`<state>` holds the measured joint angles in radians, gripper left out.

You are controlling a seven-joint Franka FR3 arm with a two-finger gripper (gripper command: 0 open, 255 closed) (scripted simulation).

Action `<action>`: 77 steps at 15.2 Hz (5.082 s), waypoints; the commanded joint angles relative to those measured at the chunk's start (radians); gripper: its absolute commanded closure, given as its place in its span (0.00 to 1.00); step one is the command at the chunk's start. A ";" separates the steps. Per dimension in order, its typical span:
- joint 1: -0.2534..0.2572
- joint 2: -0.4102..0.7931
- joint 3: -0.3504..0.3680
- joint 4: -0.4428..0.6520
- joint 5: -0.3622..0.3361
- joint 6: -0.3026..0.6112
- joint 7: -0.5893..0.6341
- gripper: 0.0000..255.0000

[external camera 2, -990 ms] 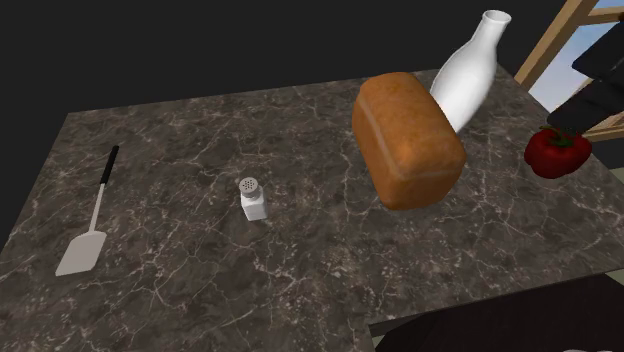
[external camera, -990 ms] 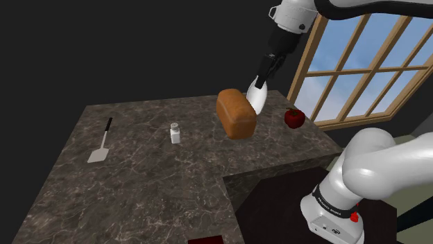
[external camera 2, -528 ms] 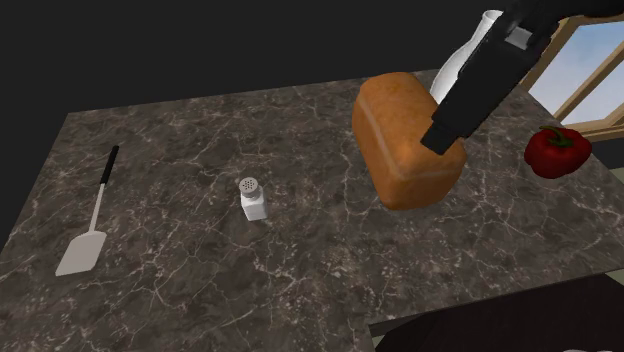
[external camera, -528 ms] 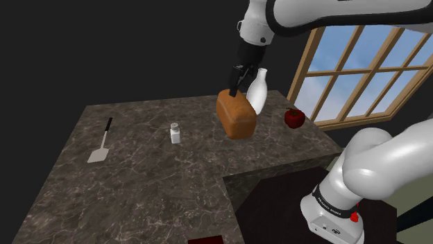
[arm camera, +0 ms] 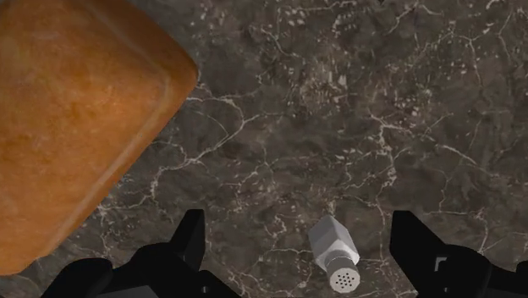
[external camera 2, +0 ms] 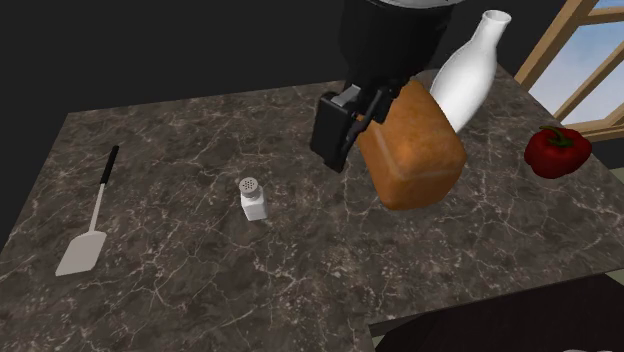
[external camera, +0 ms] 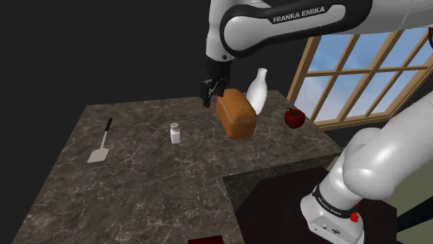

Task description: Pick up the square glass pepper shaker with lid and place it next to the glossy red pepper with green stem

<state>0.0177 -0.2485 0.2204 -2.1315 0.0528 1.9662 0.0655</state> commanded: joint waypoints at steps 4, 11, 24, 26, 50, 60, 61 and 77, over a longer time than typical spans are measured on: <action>0.012 0.215 0.042 0.140 -0.057 0.036 0.060 0.00; 0.059 0.512 0.064 0.381 -0.153 0.030 0.133 0.00; 0.087 0.657 0.055 0.432 -0.198 0.100 0.161 0.00; 0.087 0.657 0.055 0.432 -0.198 0.100 0.161 0.00; 0.084 0.609 0.063 0.514 -0.179 -0.028 0.147 1.00; 0.086 0.586 0.068 0.617 -0.169 -0.152 0.138 1.00; 0.087 0.585 0.068 0.629 -0.169 -0.165 0.137 1.00; 0.021 0.375 0.054 0.482 -0.108 -0.217 0.053 1.00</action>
<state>0.0539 0.1736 0.2793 -1.5851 -0.0683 1.7291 0.1371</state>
